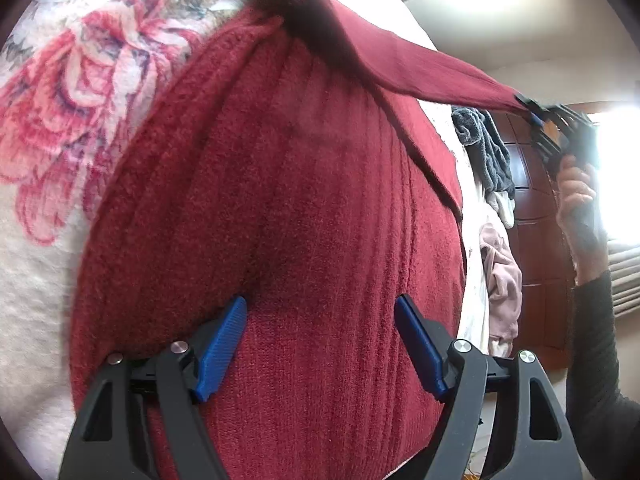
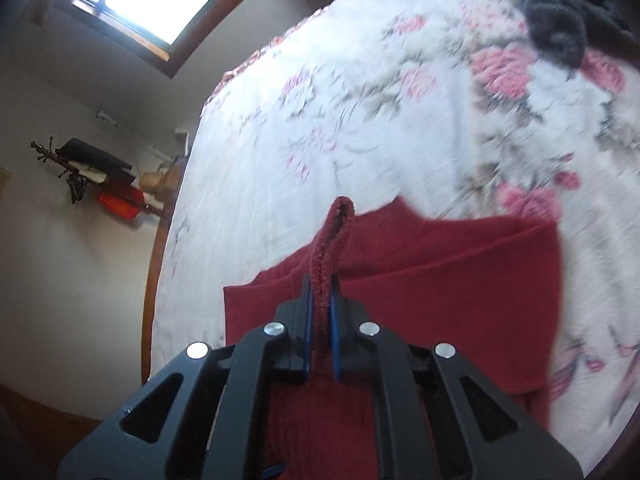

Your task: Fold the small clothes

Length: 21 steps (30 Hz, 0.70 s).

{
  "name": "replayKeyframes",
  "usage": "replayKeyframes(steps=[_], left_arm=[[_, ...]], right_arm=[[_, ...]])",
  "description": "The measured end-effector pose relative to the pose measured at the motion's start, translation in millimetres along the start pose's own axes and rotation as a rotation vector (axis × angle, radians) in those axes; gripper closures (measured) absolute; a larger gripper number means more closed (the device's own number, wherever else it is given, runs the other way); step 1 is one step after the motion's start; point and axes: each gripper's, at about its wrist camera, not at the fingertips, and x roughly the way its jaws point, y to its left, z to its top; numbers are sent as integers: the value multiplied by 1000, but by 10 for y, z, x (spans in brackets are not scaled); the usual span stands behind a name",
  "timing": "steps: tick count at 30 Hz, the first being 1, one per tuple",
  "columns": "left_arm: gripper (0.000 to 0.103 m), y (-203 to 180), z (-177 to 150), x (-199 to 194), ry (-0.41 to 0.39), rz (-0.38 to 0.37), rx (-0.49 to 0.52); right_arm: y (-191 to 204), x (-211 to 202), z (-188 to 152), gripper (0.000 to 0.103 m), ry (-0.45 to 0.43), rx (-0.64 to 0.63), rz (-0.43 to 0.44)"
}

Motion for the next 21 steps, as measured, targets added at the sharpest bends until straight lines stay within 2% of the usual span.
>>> replayKeyframes(steps=[3, 6, 13, 17, 19, 21], left_arm=[[26, -1, 8, 3, 1, -1, -2], [26, -12, 8, 12, 0, 5, 5], [26, -44, 28, 35, 8, 10, -3], [26, -47, 105, 2, 37, 3, -43], [28, -67, 161, -41, 51, -24, -78], [28, -147, 274, -122, 37, -48, -66]], right_arm=[[-228, -162, 39, 97, -31, 15, -40], [-610, -170, 9, 97, -27, 58, -78], [-1444, 99, -247, 97, 26, 159, -104], [-1701, 242, -383, 97, 48, 194, -106], [-1788, 317, -432, 97, 57, 201, -103], [-1852, 380, -472, 97, 72, 200, -110]])
